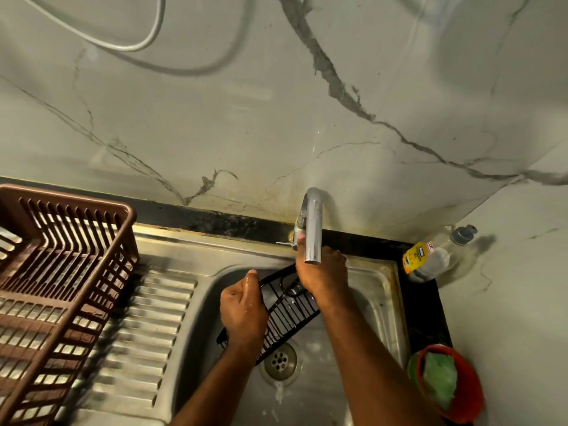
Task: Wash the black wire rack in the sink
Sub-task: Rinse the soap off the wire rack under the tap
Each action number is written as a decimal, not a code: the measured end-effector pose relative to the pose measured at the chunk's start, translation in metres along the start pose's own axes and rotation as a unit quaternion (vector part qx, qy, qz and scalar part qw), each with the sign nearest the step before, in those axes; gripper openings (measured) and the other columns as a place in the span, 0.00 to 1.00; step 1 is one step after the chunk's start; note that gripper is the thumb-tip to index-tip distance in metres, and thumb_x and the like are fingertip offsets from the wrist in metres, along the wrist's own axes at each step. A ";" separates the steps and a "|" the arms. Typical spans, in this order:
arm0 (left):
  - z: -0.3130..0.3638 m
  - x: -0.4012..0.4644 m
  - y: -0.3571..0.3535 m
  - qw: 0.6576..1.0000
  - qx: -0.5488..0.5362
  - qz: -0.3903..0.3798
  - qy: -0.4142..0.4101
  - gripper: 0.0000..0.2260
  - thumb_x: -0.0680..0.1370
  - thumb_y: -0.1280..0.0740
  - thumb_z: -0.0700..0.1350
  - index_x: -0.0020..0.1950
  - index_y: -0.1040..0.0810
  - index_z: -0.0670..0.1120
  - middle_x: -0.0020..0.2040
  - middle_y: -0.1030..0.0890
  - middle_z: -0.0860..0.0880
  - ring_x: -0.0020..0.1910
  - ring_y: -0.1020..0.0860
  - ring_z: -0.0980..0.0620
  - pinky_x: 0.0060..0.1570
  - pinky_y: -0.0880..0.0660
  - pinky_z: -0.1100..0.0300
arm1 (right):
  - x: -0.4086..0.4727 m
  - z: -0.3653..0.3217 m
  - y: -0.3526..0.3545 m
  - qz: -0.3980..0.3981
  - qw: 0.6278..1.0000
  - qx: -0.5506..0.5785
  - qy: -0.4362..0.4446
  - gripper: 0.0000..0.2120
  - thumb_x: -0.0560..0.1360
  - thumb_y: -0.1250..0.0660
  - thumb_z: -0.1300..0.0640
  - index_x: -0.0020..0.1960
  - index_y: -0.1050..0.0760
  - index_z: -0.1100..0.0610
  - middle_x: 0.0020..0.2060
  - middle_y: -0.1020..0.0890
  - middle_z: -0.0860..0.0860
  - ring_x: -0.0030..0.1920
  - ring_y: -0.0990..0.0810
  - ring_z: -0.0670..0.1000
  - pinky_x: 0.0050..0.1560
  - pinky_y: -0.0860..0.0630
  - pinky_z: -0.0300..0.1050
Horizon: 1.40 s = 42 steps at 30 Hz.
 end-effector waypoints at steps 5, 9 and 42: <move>0.004 0.008 -0.003 0.999 -0.019 0.013 -0.024 0.21 0.84 0.36 0.52 0.34 0.22 0.45 0.30 0.23 0.35 0.28 0.26 0.41 0.31 0.27 0.45 | -0.071 -0.035 -0.014 -0.030 0.992 -0.042 0.118 0.44 0.80 0.58 0.30 0.81 0.53 0.63 0.80 0.47 0.64 0.81 0.52 0.63 0.80 0.55 0.61; 0.002 0.015 0.001 0.999 -0.028 -0.014 -0.039 0.21 0.85 0.39 0.45 0.36 0.23 0.36 0.30 0.22 0.35 0.28 0.24 0.38 0.30 0.26 0.44 | -0.059 -0.032 -0.010 -0.033 0.993 -0.015 0.115 0.44 0.80 0.58 0.29 0.82 0.55 0.61 0.81 0.49 0.63 0.81 0.52 0.61 0.80 0.54 0.60; 0.047 0.040 0.015 0.983 0.104 -0.127 -0.079 0.29 0.78 0.36 0.65 0.29 0.28 0.43 0.23 0.29 0.44 0.22 0.32 0.45 0.27 0.32 0.51 | -0.029 -0.007 -0.013 -0.063 0.985 0.099 0.126 0.45 0.72 0.62 0.20 0.80 0.46 0.44 0.79 0.40 0.56 0.76 0.34 0.61 0.73 0.34 0.64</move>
Point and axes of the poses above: each hand's wrist, its own x-axis towards the middle knuckle, its own y-axis out of the back of the hand, z = x × y, the point moved 2 cm from there along x, towards the middle knuckle
